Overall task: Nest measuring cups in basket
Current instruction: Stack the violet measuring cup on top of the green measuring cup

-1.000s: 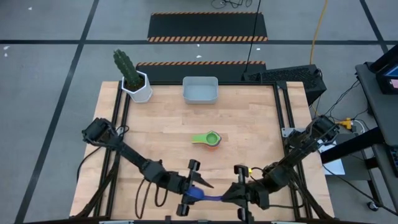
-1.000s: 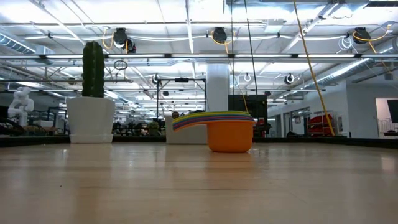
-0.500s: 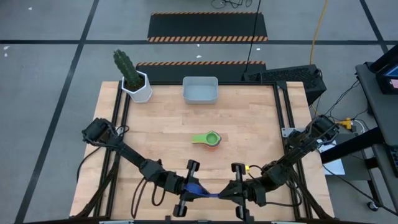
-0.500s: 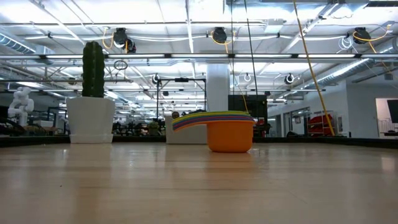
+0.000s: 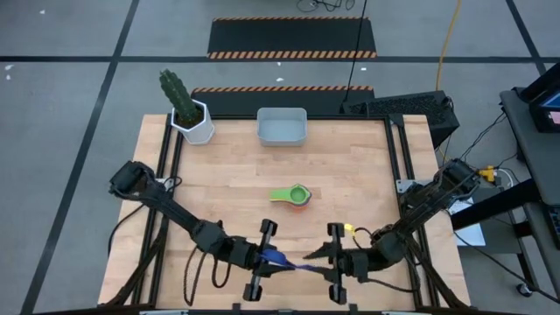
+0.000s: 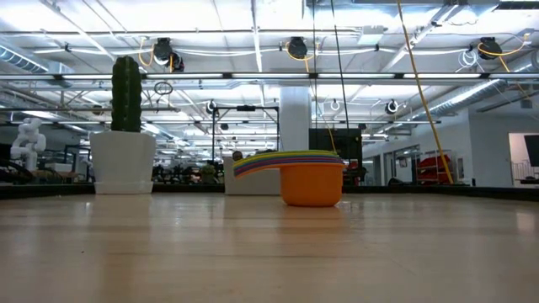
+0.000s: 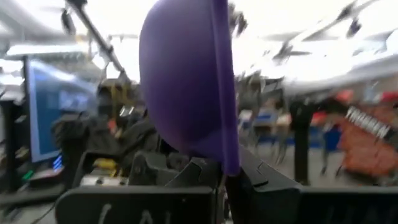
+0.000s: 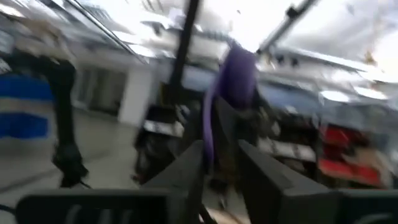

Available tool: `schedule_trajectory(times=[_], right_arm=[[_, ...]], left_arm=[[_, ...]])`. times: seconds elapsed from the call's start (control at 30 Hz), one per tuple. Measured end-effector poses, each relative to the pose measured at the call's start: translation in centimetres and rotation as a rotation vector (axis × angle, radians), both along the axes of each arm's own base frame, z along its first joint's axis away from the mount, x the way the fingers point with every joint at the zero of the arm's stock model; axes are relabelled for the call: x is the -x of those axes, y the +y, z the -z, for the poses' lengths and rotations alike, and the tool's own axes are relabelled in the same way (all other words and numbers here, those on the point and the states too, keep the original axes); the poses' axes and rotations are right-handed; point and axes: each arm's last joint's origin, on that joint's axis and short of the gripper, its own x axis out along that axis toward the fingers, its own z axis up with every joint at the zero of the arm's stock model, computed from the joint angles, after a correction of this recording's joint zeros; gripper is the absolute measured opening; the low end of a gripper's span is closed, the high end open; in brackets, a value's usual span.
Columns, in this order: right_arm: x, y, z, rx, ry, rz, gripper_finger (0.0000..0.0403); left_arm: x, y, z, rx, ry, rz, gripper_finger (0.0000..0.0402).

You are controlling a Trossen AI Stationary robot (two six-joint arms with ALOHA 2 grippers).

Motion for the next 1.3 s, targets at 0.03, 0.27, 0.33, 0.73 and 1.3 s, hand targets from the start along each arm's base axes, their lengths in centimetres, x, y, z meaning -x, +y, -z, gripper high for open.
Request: schedule_trajectory(times=[0.03, 0.27, 0.33, 0.73, 1.3], right_arm=[[0.2, -0.1, -0.1, -0.008, 0.032, 0.025, 0.0099], [1.6, -1.9, -1.6, -0.117, 0.292, 0.083, 0.0183], [1.6, -2.5, -1.6, -0.145, 0.35, 0.096, 0.0201], [-1.6, -3.3, 0.2, -0.113, 0.464, 0.184, 0.0221], [-3.6, -4.5, 1.4, -0.193, 0.562, 0.094, 0.0184]], left_arm=[[0.2, 0.1, -0.3, -0.011, 0.037, -0.022, 0.0009], [2.3, 1.0, -1.5, -0.106, 0.36, -0.179, 0.0011], [2.7, 1.4, -1.0, -0.132, 0.467, -0.207, 0.0011], [0.5, 5.1, 4.1, -0.071, 0.896, -0.19, 0.0009], [-1.3, 6.0, 7.1, -0.077, 0.993, -0.133, 0.0012]])
